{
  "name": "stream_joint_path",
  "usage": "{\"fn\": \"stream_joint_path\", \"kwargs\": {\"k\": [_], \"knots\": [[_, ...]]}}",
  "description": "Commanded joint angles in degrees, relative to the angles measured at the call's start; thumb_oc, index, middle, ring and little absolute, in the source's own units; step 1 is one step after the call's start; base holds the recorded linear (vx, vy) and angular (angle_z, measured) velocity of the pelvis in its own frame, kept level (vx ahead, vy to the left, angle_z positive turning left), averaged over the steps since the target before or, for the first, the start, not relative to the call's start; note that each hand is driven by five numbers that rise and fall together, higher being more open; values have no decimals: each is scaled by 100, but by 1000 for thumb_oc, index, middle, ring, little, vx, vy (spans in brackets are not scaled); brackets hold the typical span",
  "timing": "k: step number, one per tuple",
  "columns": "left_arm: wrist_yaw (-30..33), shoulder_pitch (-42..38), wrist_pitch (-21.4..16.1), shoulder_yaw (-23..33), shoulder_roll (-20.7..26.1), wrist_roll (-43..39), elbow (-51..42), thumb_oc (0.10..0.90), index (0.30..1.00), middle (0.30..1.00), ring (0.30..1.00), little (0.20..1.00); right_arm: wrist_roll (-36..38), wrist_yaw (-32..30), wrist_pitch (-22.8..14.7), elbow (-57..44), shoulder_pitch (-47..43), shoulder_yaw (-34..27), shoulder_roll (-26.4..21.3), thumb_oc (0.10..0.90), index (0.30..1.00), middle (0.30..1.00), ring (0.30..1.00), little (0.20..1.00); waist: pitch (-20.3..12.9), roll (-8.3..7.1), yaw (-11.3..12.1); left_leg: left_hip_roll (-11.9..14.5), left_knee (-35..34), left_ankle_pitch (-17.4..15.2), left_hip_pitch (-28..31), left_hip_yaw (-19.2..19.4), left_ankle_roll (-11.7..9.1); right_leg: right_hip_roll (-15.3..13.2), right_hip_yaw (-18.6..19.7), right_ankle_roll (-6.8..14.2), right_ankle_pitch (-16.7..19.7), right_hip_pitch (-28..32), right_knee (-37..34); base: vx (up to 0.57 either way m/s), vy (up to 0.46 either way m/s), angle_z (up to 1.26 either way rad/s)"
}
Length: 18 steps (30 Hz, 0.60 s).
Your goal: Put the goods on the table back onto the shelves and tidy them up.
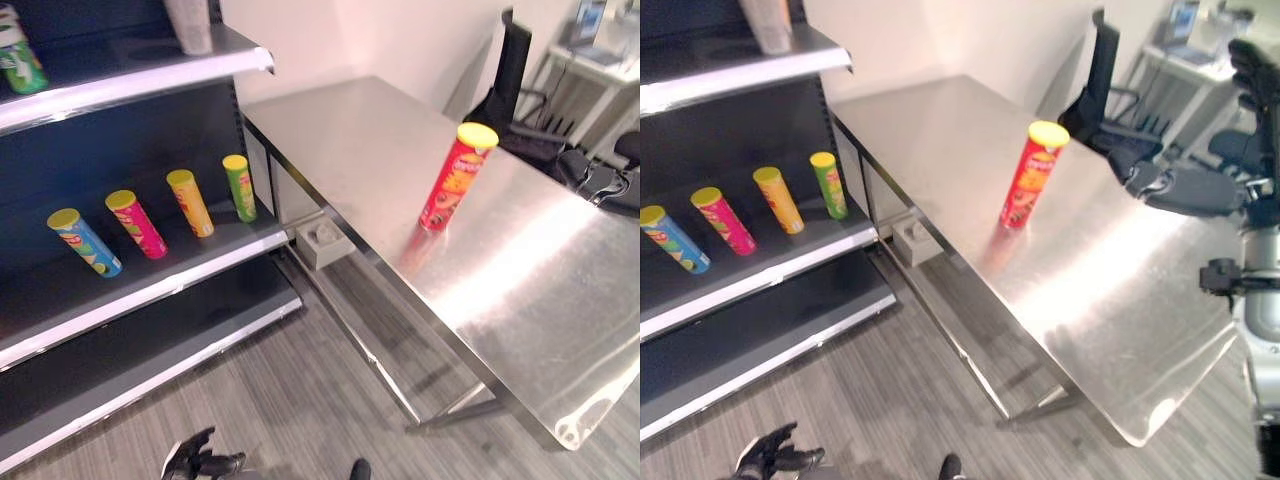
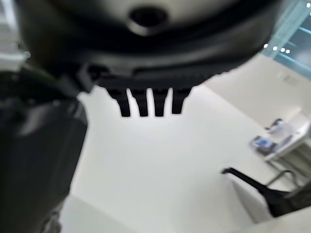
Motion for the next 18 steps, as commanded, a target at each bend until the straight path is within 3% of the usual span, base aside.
{"fn": "stream_joint_path", "kwargs": {"k": [1, 3, 5, 8, 18], "knots": [[25, -139, -248, -195, 358, 82, -103, 800, 900, 900, 900, 900, 229, -310, -464, 130, -1051, -3, -418, 800, 900, 900, 900, 900, 11, -71, 408, -137, -173, 110, -363, -92, 205, 326, -11, 543, -810, 434, 83, 87, 63, -30], [74, -154, -271, -190, 343, 11, -84, 800, 900, 900, 900, 900, 279, -250, -453, 165, -1263, 267, -426, 800, 900, 900, 900, 900, -11, 17, 449, -311, -501, 105, -212, -464, 189, 377, 179, 569, -809, 473, 83, 110, 73, -85], [90, -140, -291, -237, 303, 8, -44, 800, 900, 900, 900, 900, 501, -147, -490, 200, -1371, 391, -344, 800, 900, 900, 900, 900, -85, 80, 420, -389, -618, 89, 12, -565, 188, 342, 297, 602, -845, 558, 83, 166, 149, -92], [6, -149, -293, -272, 324, 53, 118, 800, 900, 900, 900, 900, 805, 280, -396, 406, -1482, 841, -420, 800, 900, 900, 900, 900, -284, 47, 394, -462, -891, 71, 403, -298, 273, 177, 392, 661, -846, 665, 84, 229, 201, -60], [-23, -54, -321, -218, 311, 89, 347, 800, 900, 900, 900, 900, 580, 464, -211, 702, -1935, 1551, -398, 800, 900, 900, 900, 900, -471, -34, 437, -628, -1052, -189, 841, 139, 529, -134, 581, 865, -728, 571, 190, 84, 102, -15]]}}
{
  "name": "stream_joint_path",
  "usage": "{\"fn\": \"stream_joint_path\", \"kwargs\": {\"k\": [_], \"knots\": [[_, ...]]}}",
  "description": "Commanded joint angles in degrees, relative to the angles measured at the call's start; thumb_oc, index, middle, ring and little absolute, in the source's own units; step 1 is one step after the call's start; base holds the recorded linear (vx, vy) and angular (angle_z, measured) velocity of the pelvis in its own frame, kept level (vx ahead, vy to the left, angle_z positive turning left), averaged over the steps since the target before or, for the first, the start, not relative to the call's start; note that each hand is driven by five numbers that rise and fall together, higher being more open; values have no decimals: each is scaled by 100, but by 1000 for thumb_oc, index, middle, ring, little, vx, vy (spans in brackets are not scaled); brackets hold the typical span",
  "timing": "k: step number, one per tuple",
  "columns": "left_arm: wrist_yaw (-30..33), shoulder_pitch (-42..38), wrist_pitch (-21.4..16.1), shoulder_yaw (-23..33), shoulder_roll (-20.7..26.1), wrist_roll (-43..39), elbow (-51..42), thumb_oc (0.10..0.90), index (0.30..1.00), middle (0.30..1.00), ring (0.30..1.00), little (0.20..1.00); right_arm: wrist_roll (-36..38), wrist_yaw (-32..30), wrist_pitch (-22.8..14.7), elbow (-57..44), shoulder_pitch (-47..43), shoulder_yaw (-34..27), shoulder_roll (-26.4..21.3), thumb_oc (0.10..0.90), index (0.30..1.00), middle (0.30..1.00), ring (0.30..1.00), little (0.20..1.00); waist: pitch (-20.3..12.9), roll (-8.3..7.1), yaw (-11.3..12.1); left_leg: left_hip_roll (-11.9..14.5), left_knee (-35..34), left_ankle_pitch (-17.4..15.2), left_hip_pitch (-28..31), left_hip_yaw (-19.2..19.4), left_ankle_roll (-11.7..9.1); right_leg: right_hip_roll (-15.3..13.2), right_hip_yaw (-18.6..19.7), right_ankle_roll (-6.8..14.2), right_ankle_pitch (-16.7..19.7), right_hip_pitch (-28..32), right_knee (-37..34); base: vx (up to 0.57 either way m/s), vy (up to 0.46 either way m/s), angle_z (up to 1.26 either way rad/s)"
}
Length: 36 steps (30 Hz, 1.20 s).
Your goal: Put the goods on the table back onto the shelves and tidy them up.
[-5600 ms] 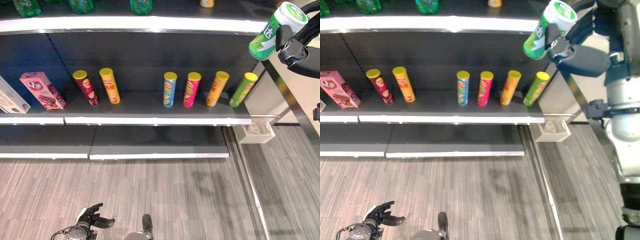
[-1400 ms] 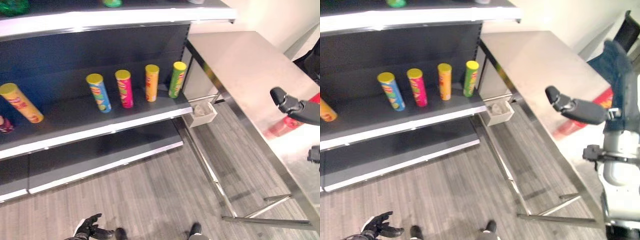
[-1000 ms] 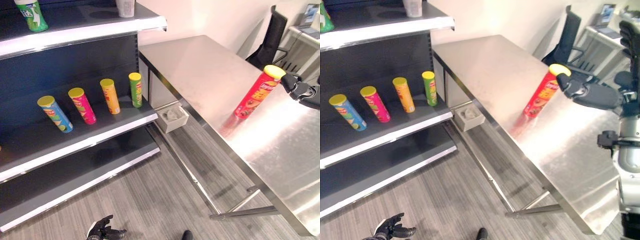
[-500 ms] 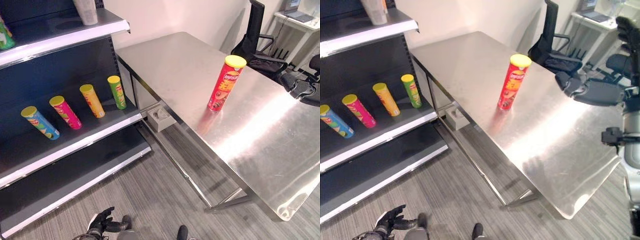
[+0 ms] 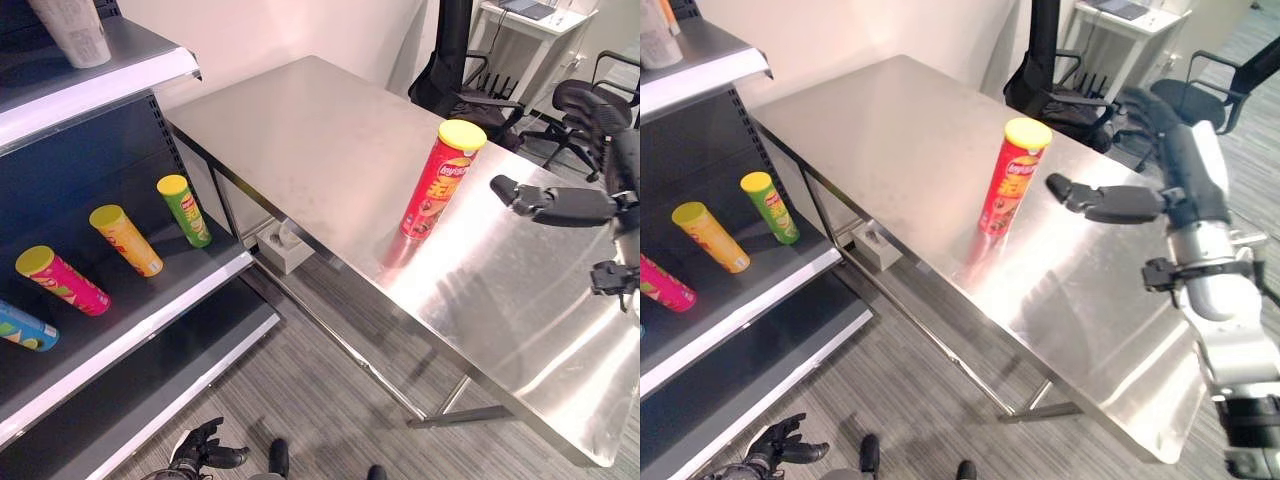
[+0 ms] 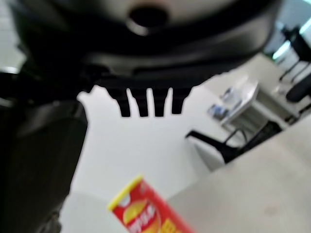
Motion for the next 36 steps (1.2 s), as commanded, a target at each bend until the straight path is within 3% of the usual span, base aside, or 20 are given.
{"fn": "stream_joint_path", "kwargs": {"k": [1, 13, 21, 36], "knots": [[-42, 65, -296, -119, 209, 141, 133, 800, 900, 900, 900, 900, -67, -204, -250, 325, -893, -165, -545, 800, 900, 900, 900, 900, -398, -121, 212, 400, 85, -429, -43, 92, -392, 134, -54, 194, -609, 206, 154, 54, 79, -4], [-98, 102, -251, -179, 261, 166, 267, 800, 900, 900, 900, 900, -2, -59, -29, 1153, -1400, 593, -490, 800, 900, 900, 900, 900, -477, -272, 336, 299, 12, -532, -2, 69, -308, 34, -216, 291, -508, 148, 146, 36, 39, -2], [-128, 205, -222, -173, 255, 152, 298, 800, 900, 900, 900, 900, 220, 13, -17, 1320, -1524, 732, -439, 800, 900, 900, 900, 900, -460, -343, 449, 274, 12, -549, -40, 13, -299, 14, -320, 314, -483, 131, 132, 11, 6, 2], [-86, 249, -189, -235, 263, 169, 263, 800, 900, 900, 900, 900, -43, -107, 148, 1871, -2151, 1326, -319, 800, 900, 900, 900, 900, -413, -334, 593, 235, 12, -541, -89, -106, -288, -4, -489, 300, -463, 163, 87, 7, 3, 4]]}}
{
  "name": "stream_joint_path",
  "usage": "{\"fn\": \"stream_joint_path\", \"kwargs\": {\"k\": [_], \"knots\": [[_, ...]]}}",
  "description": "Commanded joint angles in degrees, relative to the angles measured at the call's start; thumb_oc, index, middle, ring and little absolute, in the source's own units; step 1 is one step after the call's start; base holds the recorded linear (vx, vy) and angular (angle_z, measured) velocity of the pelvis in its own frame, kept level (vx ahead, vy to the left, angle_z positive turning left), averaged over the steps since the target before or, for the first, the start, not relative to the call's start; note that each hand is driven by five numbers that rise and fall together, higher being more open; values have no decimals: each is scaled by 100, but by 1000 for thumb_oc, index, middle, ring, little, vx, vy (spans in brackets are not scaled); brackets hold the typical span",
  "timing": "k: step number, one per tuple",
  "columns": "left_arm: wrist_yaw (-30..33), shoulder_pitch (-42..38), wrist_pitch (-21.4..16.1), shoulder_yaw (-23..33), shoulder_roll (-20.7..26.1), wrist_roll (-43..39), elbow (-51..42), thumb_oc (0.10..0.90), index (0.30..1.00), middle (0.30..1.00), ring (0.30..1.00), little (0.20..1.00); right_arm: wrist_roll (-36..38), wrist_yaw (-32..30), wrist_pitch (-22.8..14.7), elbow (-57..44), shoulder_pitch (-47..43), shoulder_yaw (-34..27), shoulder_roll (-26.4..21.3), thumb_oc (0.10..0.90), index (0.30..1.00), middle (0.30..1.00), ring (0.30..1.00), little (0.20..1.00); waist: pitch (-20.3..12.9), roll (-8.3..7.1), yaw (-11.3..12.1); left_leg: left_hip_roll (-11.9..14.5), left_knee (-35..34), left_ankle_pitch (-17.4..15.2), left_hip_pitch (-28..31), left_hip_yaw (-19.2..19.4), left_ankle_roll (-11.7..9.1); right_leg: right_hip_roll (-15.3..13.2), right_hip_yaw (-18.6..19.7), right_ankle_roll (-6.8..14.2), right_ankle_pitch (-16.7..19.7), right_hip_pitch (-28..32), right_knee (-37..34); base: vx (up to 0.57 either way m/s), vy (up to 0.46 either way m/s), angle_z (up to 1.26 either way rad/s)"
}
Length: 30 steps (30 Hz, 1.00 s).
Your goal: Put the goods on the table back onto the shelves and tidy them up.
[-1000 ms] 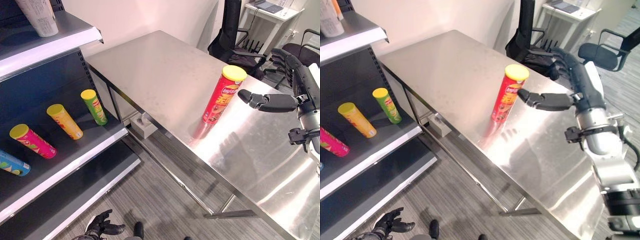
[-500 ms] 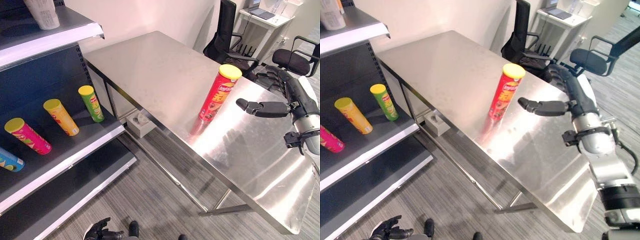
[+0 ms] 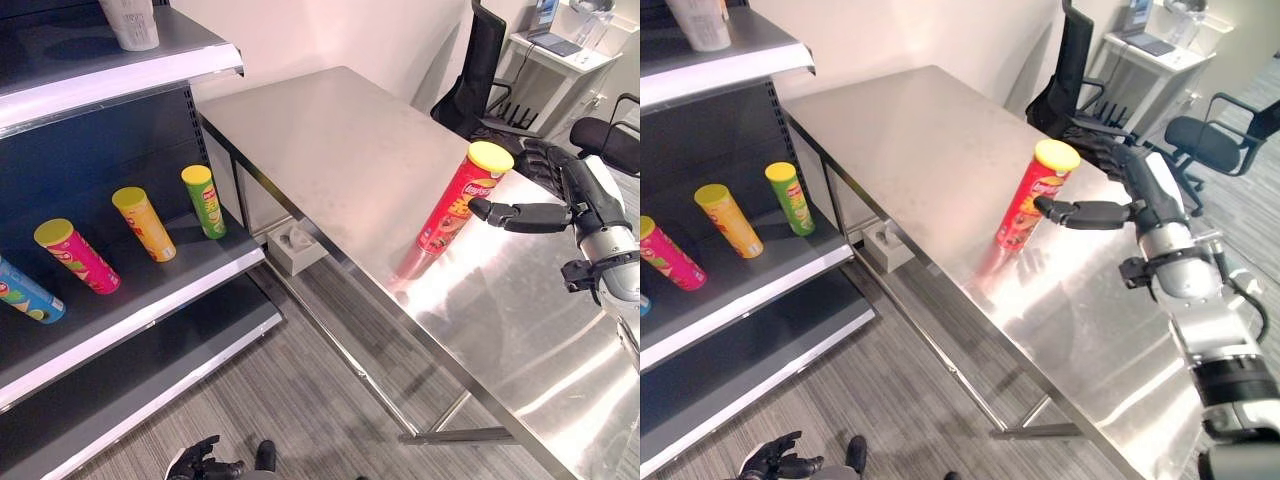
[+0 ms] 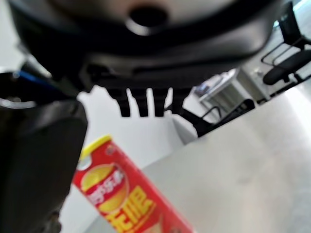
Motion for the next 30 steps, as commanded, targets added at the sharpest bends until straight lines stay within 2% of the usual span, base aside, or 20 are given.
{"fn": "stream_joint_path", "kwargs": {"k": [1, 13, 26, 28, 29, 30], "knots": [[13, 11, -189, -262, 247, 110, 61, 800, 900, 900, 900, 900, -49, -337, -296, 137, -1021, 65, -310, 800, 900, 900, 900, 900, -278, -29, 229, 126, 16, -461, 18, -2, -177, -116, -290, 275, -376, 188, 90, 16, 3, 3], [20, 28, -180, -314, 272, 106, 91, 800, 900, 900, 900, 900, -100, -410, -236, 656, -1555, 484, -172, 800, 900, 900, 900, 900, -261, -20, 354, 72, 16, -464, -18, -113, -164, -135, -411, 288, -363, 214, 76, 9, 4, 6], [75, -13, -154, -332, 284, 84, 104, 800, 900, 900, 900, 900, -294, -619, -186, 993, -1890, 603, -70, 800, 900, 900, 900, 900, -286, -55, 443, 53, 16, -495, -5, -159, -146, -143, -452, 278, -363, 236, 69, 7, 0, 2], [89, -1, -161, -322, 297, 80, 86, 800, 900, 900, 900, 900, -298, -640, -181, 1079, -1984, 647, -51, 742, 813, 813, 813, 813, -283, -49, 457, 50, 16, -494, -7, -162, -149, -145, -469, 278, -359, 232, 64, 0, 0, 0], [99, 0, -162, -321, 303, 70, 86, 800, 900, 900, 900, 900, -303, -652, -176, 1137, -2036, 682, -48, 562, 542, 542, 542, 542, -281, -51, 467, 48, 16, -493, -11, -161, -150, -147, -471, 280, -356, 230, 62, 0, 0, 0], [107, 1, -166, -321, 314, 61, 80, 800, 900, 900, 900, 900, -319, -660, -158, 1183, -2067, 705, -42, 400, 300, 300, 300, 300, -280, -49, 477, 48, 16, -493, -15, -165, -151, -147, -478, 280, -357, 228, 57, 0, 0, 0]]}}
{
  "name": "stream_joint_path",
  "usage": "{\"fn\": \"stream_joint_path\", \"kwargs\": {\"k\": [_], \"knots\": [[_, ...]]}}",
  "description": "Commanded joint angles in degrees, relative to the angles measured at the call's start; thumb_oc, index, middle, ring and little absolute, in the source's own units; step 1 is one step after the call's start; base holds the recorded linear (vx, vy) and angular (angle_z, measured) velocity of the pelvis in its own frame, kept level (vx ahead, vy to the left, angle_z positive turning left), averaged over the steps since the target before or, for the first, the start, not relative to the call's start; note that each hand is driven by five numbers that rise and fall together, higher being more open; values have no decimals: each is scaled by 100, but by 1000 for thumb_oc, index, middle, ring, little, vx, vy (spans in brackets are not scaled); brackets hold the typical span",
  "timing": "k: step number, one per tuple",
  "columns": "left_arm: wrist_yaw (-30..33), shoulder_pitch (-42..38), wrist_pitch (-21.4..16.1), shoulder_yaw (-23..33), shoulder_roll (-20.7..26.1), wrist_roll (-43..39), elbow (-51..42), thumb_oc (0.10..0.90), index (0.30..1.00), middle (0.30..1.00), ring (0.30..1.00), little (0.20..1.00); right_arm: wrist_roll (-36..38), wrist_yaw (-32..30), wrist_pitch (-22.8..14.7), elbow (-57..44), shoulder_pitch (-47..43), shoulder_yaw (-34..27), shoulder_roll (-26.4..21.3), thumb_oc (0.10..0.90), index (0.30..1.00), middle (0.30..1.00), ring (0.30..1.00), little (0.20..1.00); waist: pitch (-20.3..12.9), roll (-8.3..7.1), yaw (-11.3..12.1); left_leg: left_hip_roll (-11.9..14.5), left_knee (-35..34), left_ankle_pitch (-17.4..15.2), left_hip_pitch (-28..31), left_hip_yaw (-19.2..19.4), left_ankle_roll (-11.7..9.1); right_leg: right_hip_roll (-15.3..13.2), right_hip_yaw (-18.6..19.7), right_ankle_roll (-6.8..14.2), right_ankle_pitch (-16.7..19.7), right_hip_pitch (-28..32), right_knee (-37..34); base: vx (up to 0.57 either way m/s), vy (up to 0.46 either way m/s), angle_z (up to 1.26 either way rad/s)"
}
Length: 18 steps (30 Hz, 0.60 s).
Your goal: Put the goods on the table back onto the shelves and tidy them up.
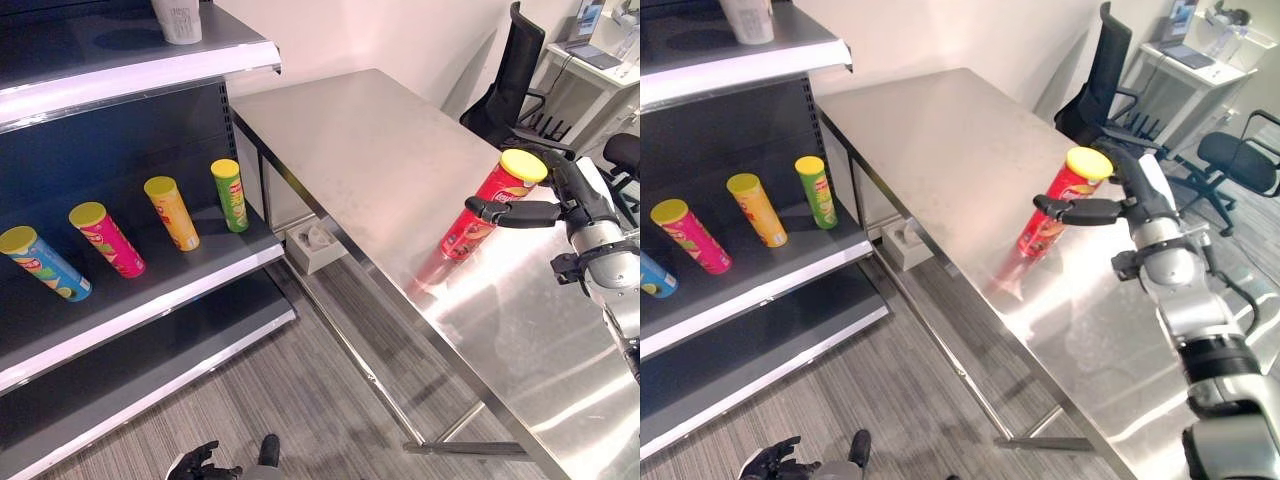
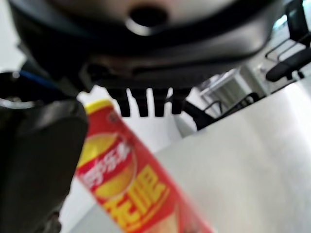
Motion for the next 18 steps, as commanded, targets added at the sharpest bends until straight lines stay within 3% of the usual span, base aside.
{"fn": "stream_joint_path", "kwargs": {"k": [1, 13, 18], "knots": [[98, -102, -185, -305, 321, 61, 66, 800, 900, 900, 900, 900, -53, -438, -264, 243, -1259, 183, -207, 400, 300, 300, 300, 300, -275, -60, 193, 77, 15, -559, 98, 30, -156, -147, -252, 278, -350, 225, 57, 0, 0, 0], [149, -94, -156, -235, 313, 46, 67, 800, 900, 900, 900, 900, -68, -471, -239, 131, -1098, 67, -110, 400, 300, 300, 300, 300, -284, -23, 171, 84, 15, -570, 134, -13, -170, -126, -278, 259, -370, 267, 43, 2, -2, 2], [169, -110, -106, -135, 281, 36, 29, 800, 900, 900, 900, 900, -115, -567, -275, -480, -660, -357, 10, 400, 300, 300, 300, 300, -302, -2, 137, 114, 15, -563, 166, -9, -194, -115, -284, 240, -406, 298, 47, 0, 0, 0]]}}
